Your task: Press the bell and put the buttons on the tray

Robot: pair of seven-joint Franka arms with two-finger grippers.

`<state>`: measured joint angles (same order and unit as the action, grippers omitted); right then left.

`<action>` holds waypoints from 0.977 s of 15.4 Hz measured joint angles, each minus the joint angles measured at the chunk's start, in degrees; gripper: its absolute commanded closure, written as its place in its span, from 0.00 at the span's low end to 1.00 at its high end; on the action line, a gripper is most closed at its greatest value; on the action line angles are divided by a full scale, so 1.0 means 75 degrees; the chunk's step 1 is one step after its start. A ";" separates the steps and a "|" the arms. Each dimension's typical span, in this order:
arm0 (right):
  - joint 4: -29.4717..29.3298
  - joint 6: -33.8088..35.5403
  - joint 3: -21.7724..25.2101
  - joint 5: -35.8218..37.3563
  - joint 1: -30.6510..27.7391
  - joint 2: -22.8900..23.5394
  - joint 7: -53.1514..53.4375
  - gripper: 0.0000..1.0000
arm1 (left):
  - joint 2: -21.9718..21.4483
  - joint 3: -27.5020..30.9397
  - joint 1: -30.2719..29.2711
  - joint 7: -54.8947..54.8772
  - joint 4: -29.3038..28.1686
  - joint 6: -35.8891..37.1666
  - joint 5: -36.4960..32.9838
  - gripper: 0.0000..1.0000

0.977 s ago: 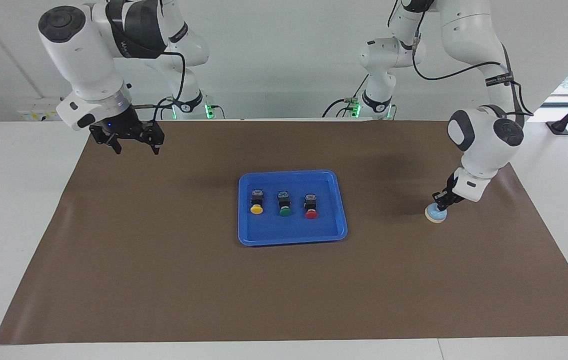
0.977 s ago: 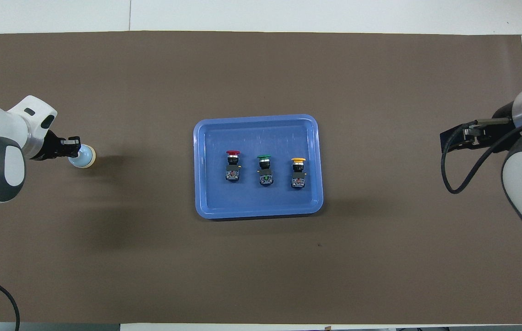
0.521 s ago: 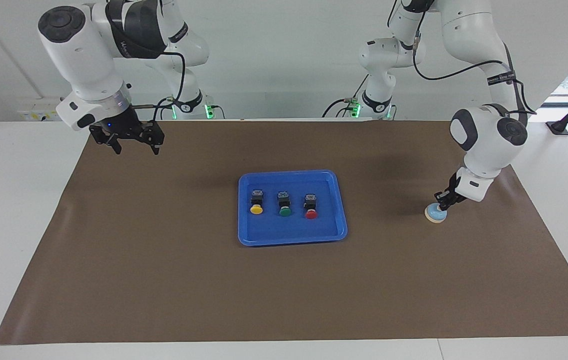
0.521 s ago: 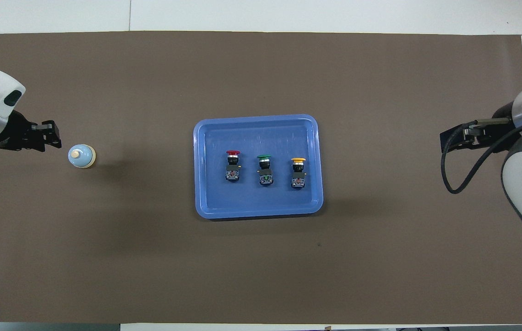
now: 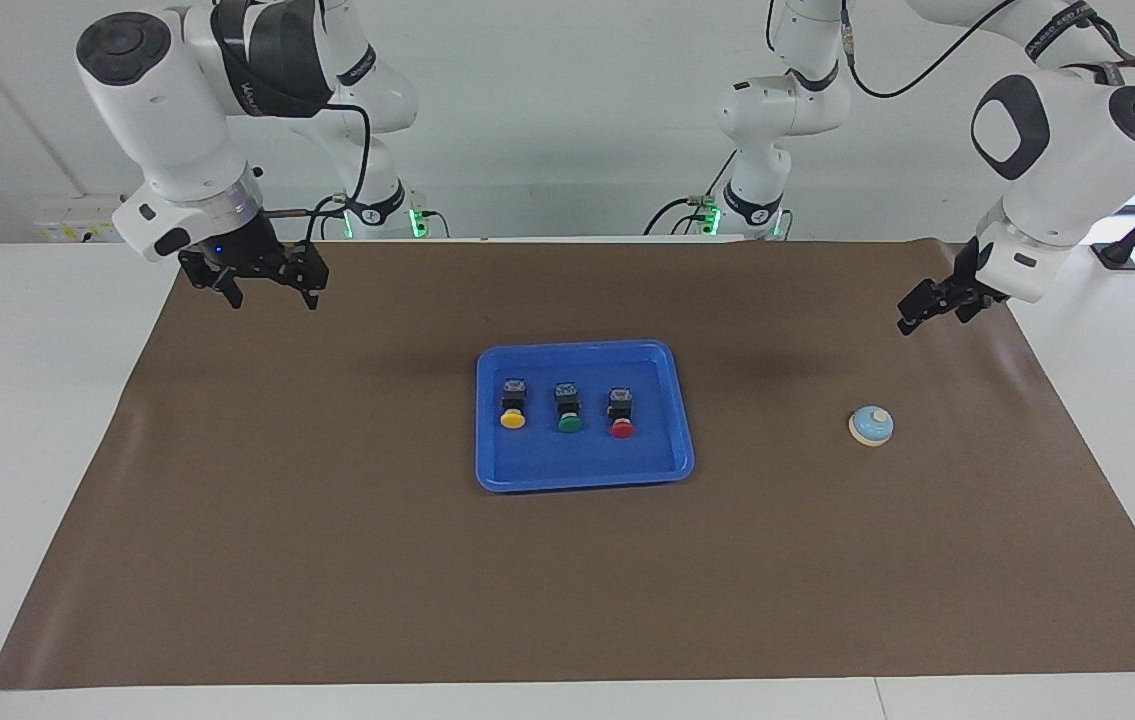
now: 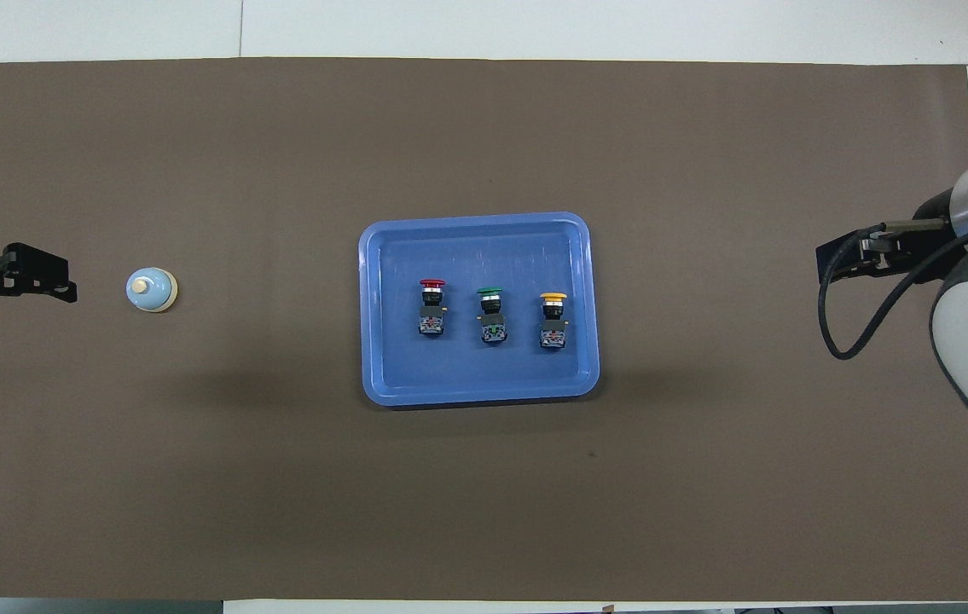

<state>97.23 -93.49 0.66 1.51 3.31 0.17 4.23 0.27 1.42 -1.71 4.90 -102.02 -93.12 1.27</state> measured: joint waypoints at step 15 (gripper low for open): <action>0.0000 0.0000 0.0000 0.0000 0.0000 -0.0001 0.0000 0.00 | 0.0166 -0.0025 0.0033 -0.0008 0.0806 0.0366 0.0001 0.00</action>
<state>97.23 -93.49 0.66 1.51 3.31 0.17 4.23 1.51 1.23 -1.47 4.84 -95.98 -90.38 1.28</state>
